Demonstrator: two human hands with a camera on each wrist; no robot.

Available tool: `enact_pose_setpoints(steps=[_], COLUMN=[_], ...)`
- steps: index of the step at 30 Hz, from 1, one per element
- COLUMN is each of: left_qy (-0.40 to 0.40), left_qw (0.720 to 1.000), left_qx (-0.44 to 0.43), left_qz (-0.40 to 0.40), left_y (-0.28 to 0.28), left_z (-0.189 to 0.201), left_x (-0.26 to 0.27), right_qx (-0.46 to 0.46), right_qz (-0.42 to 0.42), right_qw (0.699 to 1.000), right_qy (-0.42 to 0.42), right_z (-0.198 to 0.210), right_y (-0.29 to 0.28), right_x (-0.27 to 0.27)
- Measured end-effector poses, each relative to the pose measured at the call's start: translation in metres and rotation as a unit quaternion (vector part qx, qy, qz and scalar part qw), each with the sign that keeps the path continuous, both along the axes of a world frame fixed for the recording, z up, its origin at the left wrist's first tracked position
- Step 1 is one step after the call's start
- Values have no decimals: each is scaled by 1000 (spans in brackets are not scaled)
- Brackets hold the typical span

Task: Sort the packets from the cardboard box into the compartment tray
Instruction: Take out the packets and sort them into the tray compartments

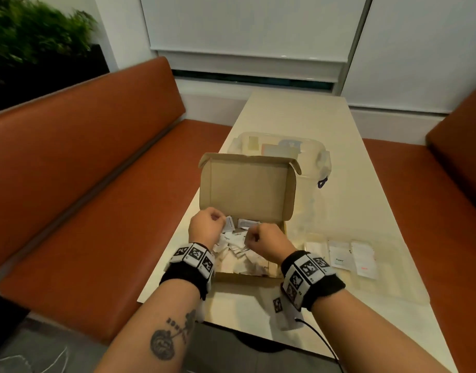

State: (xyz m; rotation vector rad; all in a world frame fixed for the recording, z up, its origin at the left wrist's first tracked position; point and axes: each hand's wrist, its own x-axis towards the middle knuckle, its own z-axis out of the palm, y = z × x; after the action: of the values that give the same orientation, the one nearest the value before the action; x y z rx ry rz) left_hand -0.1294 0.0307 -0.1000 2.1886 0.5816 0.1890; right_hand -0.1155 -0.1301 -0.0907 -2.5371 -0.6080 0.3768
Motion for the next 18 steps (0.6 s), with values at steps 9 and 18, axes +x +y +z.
enact_pose_setpoints(steps=[9,18], left_qy=[-24,-30], left_qw=[1000,999], left_qx=[4,13], left_qz=[8,17], left_y=[8,6], left_z=[-32,-39], left_x=[-9,-9], right_qx=[-68,-10], right_qz=[2,-16], right_qw=[997,997], right_qy=[-20,-79], right_z=[-34,-55], right_y=[25,20], right_x=[1,-7])
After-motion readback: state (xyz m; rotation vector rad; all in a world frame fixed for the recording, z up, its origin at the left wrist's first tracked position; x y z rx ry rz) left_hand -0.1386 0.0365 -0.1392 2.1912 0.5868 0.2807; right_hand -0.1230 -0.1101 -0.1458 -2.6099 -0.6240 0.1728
